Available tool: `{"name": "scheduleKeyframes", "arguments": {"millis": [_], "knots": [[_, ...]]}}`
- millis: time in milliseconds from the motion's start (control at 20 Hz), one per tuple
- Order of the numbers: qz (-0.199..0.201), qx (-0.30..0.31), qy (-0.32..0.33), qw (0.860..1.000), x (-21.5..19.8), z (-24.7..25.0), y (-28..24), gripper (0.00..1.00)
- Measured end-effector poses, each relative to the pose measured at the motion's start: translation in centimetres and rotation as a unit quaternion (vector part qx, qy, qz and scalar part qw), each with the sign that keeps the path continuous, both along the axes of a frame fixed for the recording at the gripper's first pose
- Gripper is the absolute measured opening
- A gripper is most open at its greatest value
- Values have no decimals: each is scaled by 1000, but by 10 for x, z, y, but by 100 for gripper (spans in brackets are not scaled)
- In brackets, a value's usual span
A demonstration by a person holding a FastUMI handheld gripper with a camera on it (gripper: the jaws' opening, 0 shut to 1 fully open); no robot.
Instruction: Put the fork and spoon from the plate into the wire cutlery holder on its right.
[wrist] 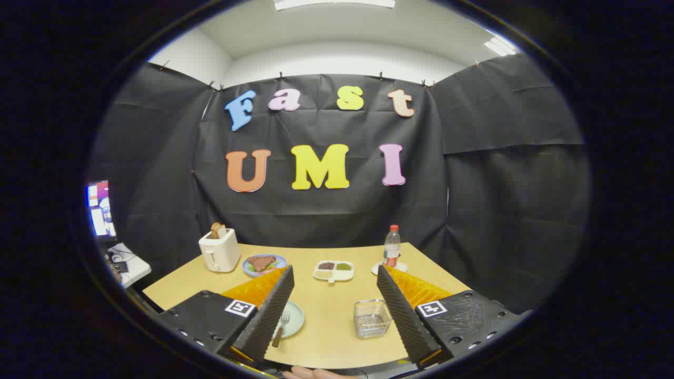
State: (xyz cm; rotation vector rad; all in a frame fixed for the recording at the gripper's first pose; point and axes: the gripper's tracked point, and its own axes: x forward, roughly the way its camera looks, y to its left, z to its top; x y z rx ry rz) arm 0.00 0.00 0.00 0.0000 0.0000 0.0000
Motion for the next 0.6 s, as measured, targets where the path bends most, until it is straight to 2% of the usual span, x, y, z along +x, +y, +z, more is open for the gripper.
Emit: {"name": "scheduleKeyframes", "arguments": {"millis": [100, 200, 600], "knots": [[0, 1, -1, 1000, 1, -1, -1, 94], [16, 7, 3, 1000, 3, -4, 7, 94], [19, -1, -18, 1000, 16, -3, 16, 94]]}}
